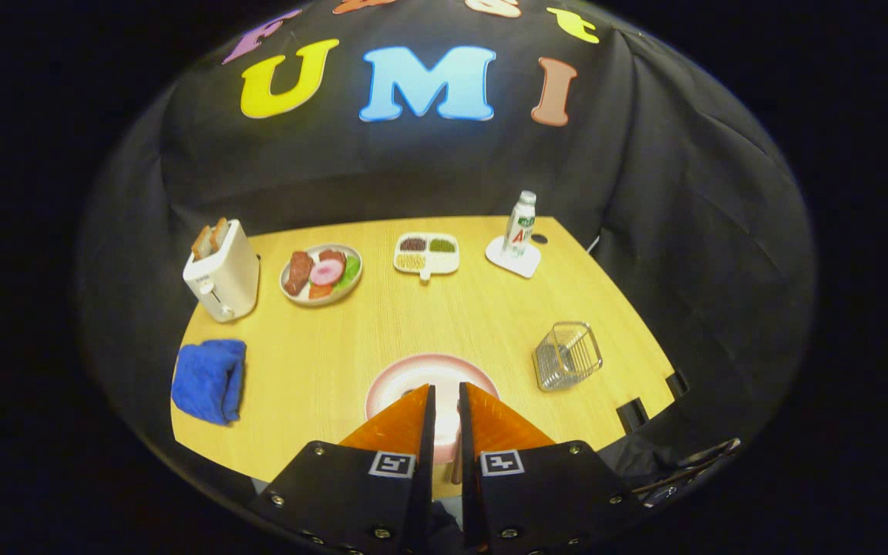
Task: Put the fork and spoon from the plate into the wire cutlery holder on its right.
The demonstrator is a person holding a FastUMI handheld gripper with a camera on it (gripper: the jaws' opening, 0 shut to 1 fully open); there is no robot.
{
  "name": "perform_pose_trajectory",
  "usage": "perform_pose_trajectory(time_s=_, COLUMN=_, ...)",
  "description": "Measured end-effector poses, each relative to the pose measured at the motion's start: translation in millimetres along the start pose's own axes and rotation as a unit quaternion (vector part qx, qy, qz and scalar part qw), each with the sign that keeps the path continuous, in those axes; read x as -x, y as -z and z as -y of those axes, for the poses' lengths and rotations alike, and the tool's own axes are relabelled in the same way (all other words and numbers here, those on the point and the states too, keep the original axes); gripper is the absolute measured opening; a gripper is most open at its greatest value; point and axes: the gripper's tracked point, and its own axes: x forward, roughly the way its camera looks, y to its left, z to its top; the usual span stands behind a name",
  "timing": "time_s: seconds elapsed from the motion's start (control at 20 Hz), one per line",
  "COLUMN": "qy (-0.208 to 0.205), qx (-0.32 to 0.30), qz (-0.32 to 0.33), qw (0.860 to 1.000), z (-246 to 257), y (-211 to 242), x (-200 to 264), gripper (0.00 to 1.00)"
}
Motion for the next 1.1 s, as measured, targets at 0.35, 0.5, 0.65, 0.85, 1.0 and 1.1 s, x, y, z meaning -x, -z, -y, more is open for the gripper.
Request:
perform_pose_trajectory(time_s=0.35, qy=-0.002, qx=-0.004, qz=-0.109, qw=0.994, z=-2.1, y=65.3, x=-42.8, gripper=0.17)
perform_pose_trajectory(time_s=0.5, qy=-0.005, qx=-0.005, qz=-0.141, qw=0.99, z=-3.4, y=86.5, x=-56.4, gripper=0.17)
perform_pose_trajectory(time_s=0.65, qy=-0.007, qx=-0.006, qz=-0.183, qw=0.983, z=-7.1, y=109.1, x=-67.9, gripper=0.17)
perform_pose_trajectory(time_s=0.85, qy=-0.009, qx=-0.009, qz=-0.227, qw=0.974, z=-10.0, y=134.5, x=-78.8, gripper=0.17)
perform_pose_trajectory(time_s=1.0, qy=-0.011, qx=-0.001, qz=-0.262, qw=0.965, z=-12.3, y=151.1, x=-84.9, gripper=0.17)
perform_pose_trajectory(time_s=1.1, qy=-0.016, qx=0.006, qz=-0.273, qw=0.962, z=-16.3, y=156.9, x=-90.0, gripper=0.17)
